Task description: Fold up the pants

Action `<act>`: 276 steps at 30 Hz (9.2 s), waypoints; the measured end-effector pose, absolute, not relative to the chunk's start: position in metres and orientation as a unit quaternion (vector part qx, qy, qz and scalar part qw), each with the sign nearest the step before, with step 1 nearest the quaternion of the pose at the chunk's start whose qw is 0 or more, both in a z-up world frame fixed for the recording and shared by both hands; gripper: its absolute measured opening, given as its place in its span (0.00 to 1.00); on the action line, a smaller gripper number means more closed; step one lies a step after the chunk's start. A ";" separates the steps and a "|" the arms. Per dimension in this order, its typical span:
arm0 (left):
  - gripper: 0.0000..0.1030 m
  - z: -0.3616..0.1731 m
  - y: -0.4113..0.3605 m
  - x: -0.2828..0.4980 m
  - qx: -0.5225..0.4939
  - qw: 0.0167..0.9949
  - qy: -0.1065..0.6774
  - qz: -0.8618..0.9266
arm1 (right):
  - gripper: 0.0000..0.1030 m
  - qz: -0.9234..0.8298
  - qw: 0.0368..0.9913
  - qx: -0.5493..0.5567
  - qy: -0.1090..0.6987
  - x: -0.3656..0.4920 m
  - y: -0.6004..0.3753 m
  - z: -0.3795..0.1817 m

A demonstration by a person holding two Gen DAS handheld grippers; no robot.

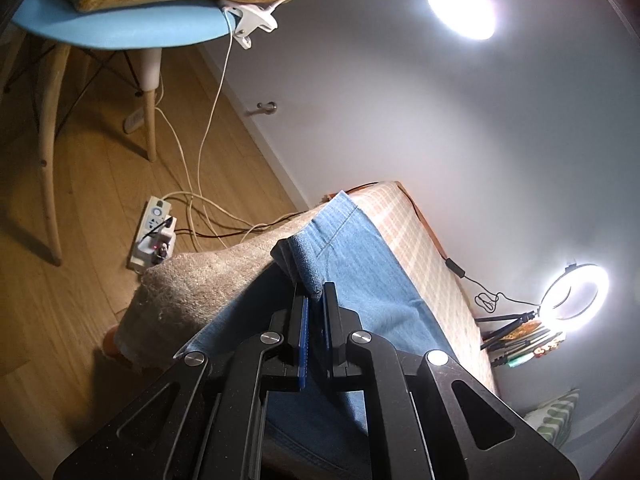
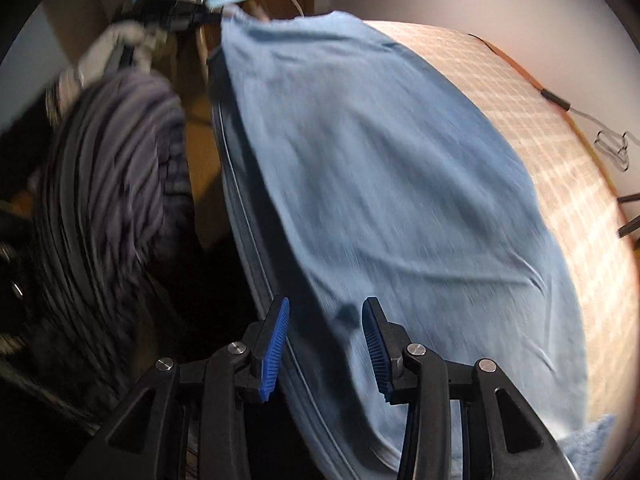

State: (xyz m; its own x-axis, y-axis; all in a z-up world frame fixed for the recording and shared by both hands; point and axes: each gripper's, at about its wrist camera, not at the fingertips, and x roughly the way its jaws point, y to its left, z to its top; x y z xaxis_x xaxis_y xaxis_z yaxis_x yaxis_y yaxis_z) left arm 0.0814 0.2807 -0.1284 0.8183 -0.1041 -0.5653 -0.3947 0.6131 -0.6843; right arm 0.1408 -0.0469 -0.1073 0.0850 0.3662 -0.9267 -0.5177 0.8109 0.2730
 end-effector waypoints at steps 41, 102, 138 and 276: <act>0.20 -0.086 0.244 0.084 -0.286 0.891 0.347 0.065 | 0.40 0.115 0.834 0.094 0.532 0.085 -0.143 -0.057; 0.04 -0.127 -0.362 0.295 -0.159 0.694 0.572 -0.407 | 0.64 -0.386 0.728 0.439 0.357 -0.160 -0.453 -0.080; 0.03 -0.101 -0.480 0.096 0.102 0.640 0.466 -0.603 | 0.40 -0.368 0.662 0.562 0.333 -0.206 -0.481 -0.124; 0.22 -0.109 -0.363 0.113 0.179 0.756 0.403 -0.484 | 0.25 -0.255 0.691 0.408 0.539 -0.202 -0.486 -0.124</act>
State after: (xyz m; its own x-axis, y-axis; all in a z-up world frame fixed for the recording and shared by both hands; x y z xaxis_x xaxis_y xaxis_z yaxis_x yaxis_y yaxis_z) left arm 0.1128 -0.3626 -0.1092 0.2062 -0.5870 -0.7829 0.8764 0.4667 -0.1191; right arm -0.2023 -0.4862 -0.1242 0.2887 0.0863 -0.9535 0.7925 0.5372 0.2886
